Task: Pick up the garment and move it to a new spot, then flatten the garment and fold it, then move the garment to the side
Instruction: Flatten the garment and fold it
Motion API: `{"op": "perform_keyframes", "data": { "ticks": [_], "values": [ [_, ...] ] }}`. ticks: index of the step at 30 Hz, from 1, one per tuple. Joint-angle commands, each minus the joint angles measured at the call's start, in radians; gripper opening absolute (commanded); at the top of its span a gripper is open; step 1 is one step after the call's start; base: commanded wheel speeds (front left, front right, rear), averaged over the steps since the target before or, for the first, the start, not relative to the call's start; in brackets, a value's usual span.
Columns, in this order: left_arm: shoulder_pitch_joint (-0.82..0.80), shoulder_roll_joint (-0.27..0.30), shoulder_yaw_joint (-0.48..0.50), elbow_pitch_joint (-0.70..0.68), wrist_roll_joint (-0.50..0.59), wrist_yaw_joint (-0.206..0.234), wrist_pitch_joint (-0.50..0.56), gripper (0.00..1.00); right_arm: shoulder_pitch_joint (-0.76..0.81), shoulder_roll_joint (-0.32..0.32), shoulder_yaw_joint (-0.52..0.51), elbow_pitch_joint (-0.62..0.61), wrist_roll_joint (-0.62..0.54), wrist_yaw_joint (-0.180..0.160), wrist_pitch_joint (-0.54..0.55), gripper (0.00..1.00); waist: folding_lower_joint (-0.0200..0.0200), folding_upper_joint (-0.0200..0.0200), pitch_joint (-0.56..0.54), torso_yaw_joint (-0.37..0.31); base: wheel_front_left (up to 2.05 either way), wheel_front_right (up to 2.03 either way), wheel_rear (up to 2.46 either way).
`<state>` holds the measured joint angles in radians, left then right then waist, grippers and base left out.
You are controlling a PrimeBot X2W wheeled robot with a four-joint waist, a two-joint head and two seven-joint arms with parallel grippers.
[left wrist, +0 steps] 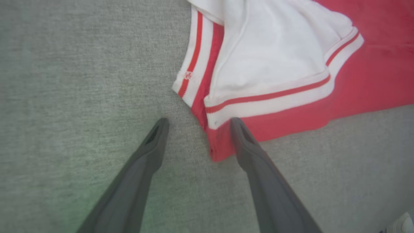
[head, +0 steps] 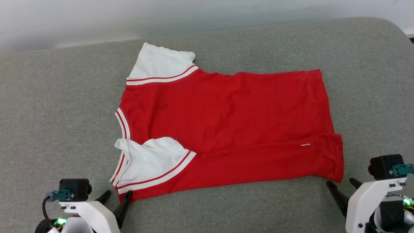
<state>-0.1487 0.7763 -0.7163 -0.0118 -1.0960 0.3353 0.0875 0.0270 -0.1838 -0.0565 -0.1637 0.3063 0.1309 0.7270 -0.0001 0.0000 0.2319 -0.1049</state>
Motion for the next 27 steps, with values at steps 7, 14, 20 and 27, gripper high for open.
{"op": "perform_keyframes", "data": {
  "ticks": [7, 14, 20, 27],
  "values": [
    [0.016, -0.048, -0.094, 0.11, -0.023, -0.044, 0.113, 0.56, 0.007, 0.012, 0.015, -0.016, -0.018, 0.0, 0.0, 1.0, 0.0001, 0.0, 0.028, -0.011, 0.0, 0.0, 0.0],
    [-0.001, -0.093, -0.121, 0.143, -0.021, -0.12, 0.096, 0.0, -0.01, -0.026, 0.014, -0.022, -0.028, 0.0, -0.008, 1.0, 0.0001, 0.0, 0.001, 0.005, 0.0, 0.0, 0.0],
    [-0.037, -0.086, -0.078, 0.11, 0.008, -0.143, 0.019, 0.0, -0.012, -0.06, 0.006, 0.0, -0.036, 0.0, -0.003, 1.0, 0.0001, 0.0, -0.026, 0.038, 0.0, 0.0, 0.0],
    [-0.061, -0.055, -0.041, -0.006, 0.033, -0.144, -0.046, 0.0, -0.054, -0.037, -0.052, 0.056, -0.07, -0.001, 0.035, 1.0, 0.0001, 0.0, -0.026, 0.076, 0.0, 0.0, 0.0]
  ]
}}
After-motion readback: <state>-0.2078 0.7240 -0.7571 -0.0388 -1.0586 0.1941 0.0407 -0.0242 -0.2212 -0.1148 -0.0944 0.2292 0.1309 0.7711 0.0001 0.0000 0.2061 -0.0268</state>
